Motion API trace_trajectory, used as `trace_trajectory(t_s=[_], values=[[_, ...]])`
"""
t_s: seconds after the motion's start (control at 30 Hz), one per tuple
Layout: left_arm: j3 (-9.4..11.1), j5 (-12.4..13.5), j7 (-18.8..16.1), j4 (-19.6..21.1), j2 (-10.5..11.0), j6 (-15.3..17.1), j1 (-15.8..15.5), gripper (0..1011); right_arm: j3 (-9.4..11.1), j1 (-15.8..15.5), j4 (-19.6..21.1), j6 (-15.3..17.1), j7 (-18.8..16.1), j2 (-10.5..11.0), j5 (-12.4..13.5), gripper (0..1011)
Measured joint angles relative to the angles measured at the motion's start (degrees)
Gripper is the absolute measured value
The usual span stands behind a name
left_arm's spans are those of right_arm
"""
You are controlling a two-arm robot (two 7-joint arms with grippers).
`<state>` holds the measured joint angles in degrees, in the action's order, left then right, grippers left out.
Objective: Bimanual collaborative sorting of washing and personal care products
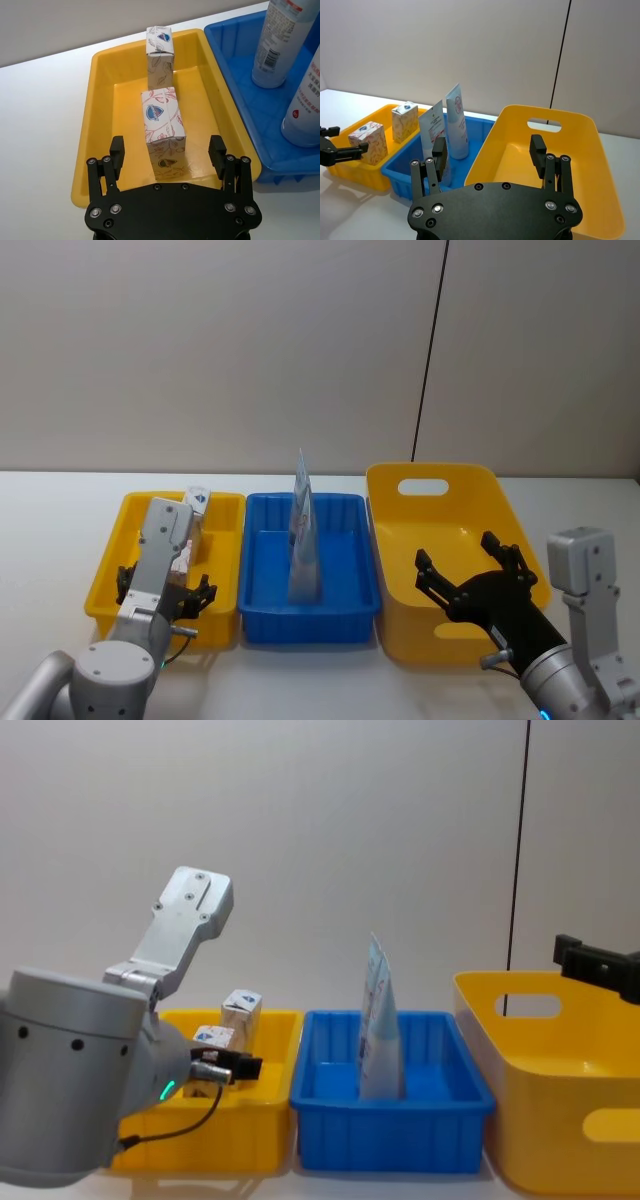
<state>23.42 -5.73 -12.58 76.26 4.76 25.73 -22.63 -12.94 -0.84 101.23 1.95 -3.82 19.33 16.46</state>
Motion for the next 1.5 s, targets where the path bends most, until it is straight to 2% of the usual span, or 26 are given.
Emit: trace_trajectory(t_s=[1.1, 1.27, 1.4, 1.5], values=[[-1.64, 0.68, 2.45, -11.75, -2.43, -4.9, -5.97, 1001, 0.0, 0.0, 0.0, 0.0, 0.0, 0.0, 0.0, 1000], [-1.96, 0.76, 2.63, -13.06, -2.84, -5.42, -6.77, 917, 0.0, 0.0, 0.0, 0.0, 0.0, 0.0, 0.0, 1000], [-2.28, 0.89, 2.63, -13.83, -3.13, -5.73, -7.25, 782, 0.0, 0.0, 0.0, 0.0, 0.0, 0.0, 0.0, 1000], [-2.4, 0.97, 2.63, -14.08, -3.23, -5.83, -7.41, 731, 0.0, 0.0, 0.0, 0.0, 0.0, 0.0, 0.0, 1000]])
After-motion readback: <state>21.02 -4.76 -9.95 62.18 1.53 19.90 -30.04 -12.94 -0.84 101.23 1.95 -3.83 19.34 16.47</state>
